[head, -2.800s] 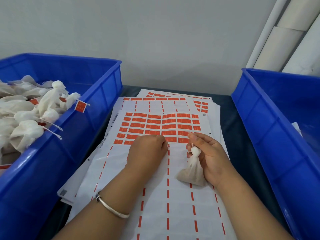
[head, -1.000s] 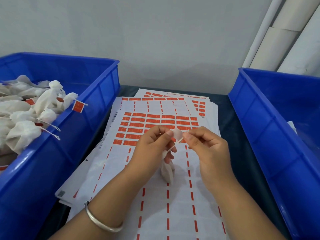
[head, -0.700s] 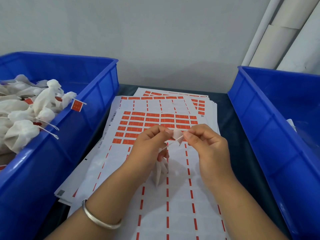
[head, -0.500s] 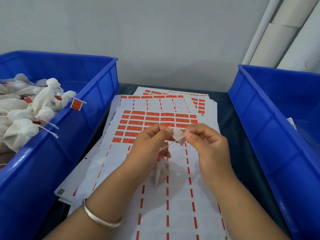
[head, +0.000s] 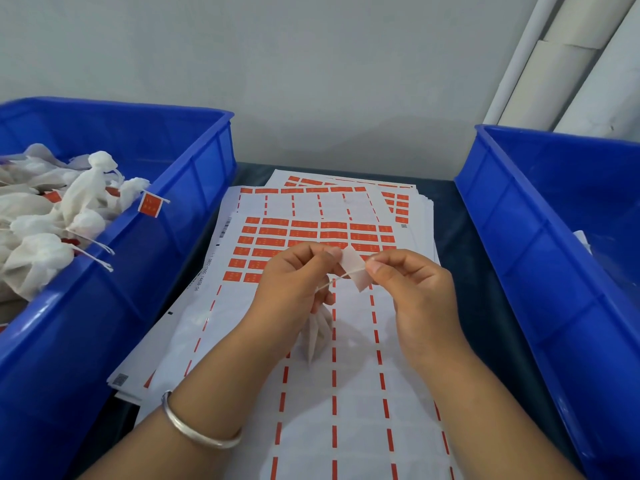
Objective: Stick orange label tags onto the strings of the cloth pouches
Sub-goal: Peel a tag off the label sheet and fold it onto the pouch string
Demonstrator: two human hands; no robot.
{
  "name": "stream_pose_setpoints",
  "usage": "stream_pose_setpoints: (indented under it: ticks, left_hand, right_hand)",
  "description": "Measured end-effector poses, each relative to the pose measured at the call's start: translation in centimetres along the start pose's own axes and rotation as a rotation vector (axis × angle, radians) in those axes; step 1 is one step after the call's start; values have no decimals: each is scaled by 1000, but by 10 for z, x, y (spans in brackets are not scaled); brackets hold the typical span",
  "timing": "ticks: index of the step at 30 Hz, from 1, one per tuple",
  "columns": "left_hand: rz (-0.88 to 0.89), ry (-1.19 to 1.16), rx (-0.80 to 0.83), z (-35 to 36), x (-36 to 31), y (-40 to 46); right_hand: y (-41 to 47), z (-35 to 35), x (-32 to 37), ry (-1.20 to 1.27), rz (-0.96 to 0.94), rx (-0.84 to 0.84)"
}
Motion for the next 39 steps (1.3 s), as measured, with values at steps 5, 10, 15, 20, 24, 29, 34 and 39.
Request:
stream_pose_setpoints:
  ticks: [5, 10, 15, 20, 24, 29, 34, 39]
  left_hand:
    - [35, 1, 6, 1, -1, 1]
    - [79, 12, 32, 0, -3, 0]
    - [83, 18, 33, 0, -4, 2]
    - [83, 13, 36, 0, -3, 3]
    - [78, 12, 27, -1, -3, 3]
    - [57, 8, 40, -1, -2, 2]
    - [64, 20, 98, 1, -1, 3]
    - [78, 69, 82, 0, 0, 4]
  right_hand:
    - [1, 0, -1, 19, 5, -4]
    - [1, 0, 0, 0, -6, -9]
    - [2, 2, 1, -25, -40, -5]
    - [3, 1, 1, -35, -58, -15]
    - [4, 0, 0, -41, -53, -20]
    - [5, 1, -2, -54, -30, -25]
    - [7, -3, -4, -28, -5, -49]
    - [7, -3, -4, 15, -11, -36]
Point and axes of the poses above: each hand's wrist, its own y-axis towards the middle knuckle, its own z-axis out of the palm, x = y × z, the point moved 6 cm from there along y, towards the middle knuckle, and after that the axes turned 5 degrees about -x, right-handed, at the moved point
